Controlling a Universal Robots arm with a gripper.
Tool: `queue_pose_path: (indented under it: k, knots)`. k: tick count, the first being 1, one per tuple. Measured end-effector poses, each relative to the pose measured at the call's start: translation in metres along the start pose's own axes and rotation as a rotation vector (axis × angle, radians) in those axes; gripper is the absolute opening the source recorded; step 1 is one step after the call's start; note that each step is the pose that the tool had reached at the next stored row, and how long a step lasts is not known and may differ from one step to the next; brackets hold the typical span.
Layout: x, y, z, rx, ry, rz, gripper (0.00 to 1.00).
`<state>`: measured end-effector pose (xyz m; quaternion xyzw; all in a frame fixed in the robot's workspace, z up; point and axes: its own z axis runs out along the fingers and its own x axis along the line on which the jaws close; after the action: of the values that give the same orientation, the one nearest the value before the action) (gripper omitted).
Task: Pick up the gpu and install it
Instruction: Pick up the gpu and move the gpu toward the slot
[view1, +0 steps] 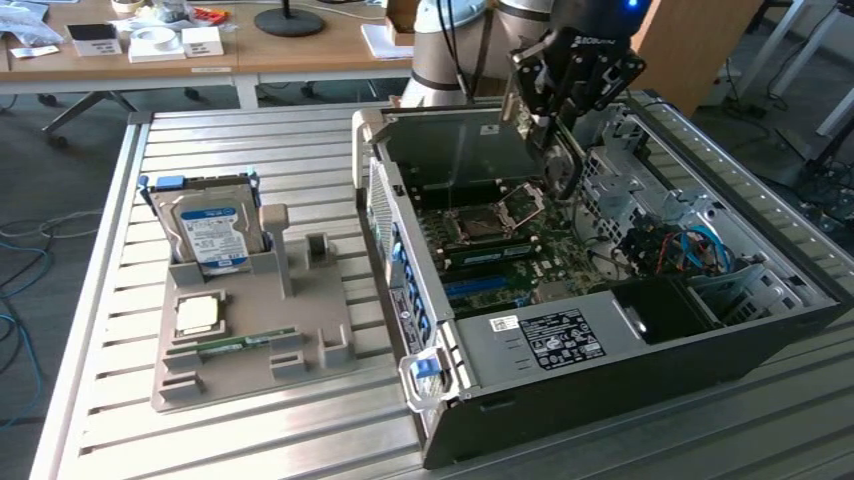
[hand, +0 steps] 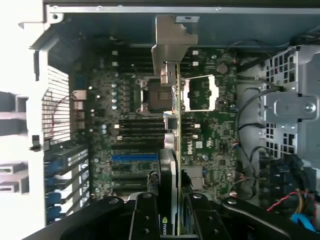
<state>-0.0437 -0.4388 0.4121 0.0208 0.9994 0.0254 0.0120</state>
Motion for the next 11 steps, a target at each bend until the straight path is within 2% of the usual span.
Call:
queue_pose_path:
  k: [11]
  knots:
    - [-0.037, 0.0029, 0.0022, 0.0000, -0.0002, 0.003, 0.27]
